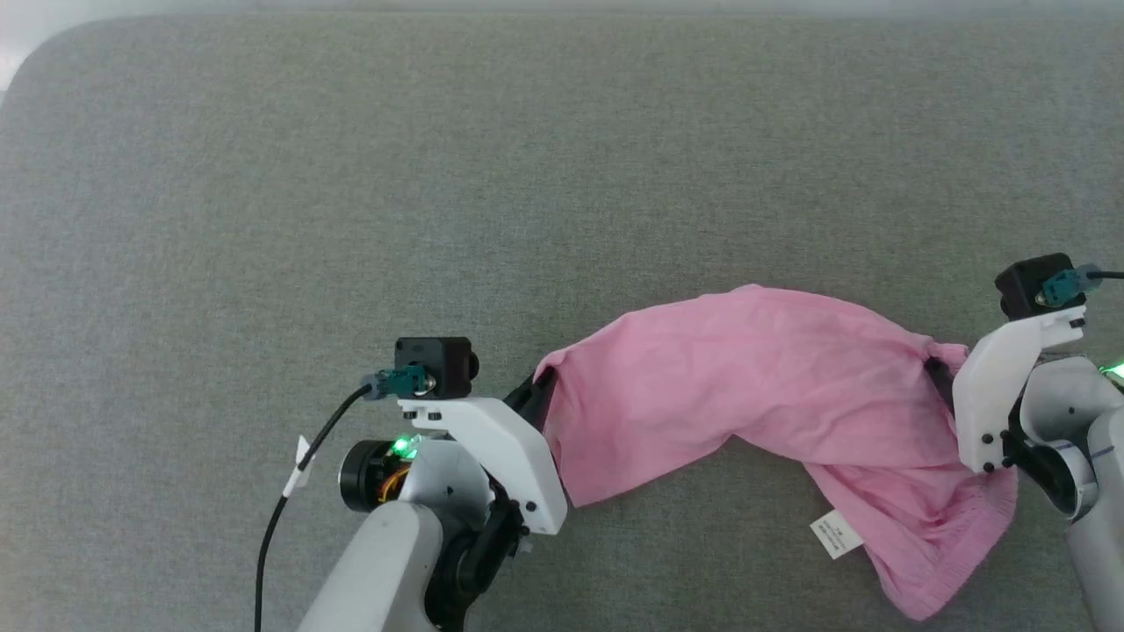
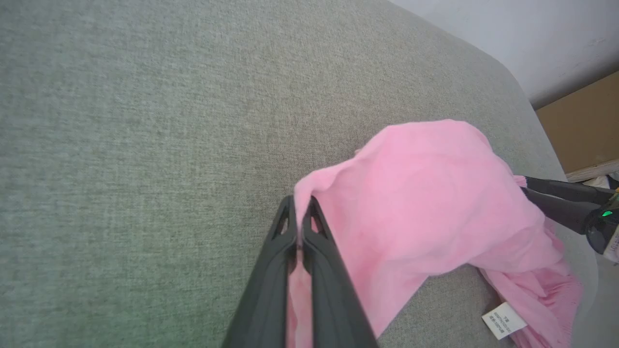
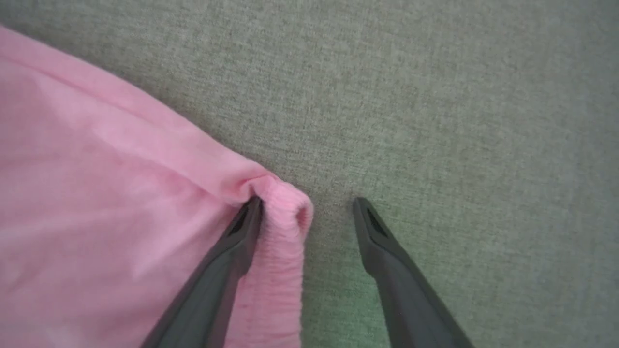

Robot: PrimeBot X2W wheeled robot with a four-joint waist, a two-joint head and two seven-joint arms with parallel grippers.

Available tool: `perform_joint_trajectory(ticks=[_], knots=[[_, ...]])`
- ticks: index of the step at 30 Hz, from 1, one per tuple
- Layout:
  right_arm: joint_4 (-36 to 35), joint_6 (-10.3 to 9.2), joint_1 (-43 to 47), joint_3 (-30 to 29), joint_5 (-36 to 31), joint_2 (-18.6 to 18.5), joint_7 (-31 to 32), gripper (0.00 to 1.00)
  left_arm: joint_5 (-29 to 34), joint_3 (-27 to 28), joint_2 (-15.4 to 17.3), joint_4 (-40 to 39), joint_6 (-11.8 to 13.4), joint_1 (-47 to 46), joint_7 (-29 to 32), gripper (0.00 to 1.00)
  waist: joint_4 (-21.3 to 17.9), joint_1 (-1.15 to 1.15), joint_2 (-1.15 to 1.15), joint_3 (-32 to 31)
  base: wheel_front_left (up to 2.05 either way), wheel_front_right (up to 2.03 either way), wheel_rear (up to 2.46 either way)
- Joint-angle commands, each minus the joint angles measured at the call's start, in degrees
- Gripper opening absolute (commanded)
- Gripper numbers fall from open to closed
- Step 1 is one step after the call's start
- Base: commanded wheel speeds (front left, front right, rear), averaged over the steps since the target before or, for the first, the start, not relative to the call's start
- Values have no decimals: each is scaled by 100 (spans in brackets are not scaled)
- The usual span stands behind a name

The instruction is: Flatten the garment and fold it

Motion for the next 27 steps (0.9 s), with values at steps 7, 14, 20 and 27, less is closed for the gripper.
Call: perform_joint_trajectory(ticks=[7,14,20,27], knots=[[606,-4,-134,599,340,-151,68,0,32,-74,-5,-38,54,74,-7,0,47,0,0,21,0,0,0],[339,-4,-424,784,852,-394,-69,0,-110,73,78,-87,-51,-79,-78,0,-38,0,0,-281,0,0,0],[-28,-4,-1025,687,1484,-398,44,0,-279,330,278,-111,-243,-756,79,0,-118,0,0,-422,0,0,0],[-72,-4,-2496,531,2256,-21,631,0,-382,787,594,416,-374,-2225,205,0,-257,0,0,-288,0,0,0]])
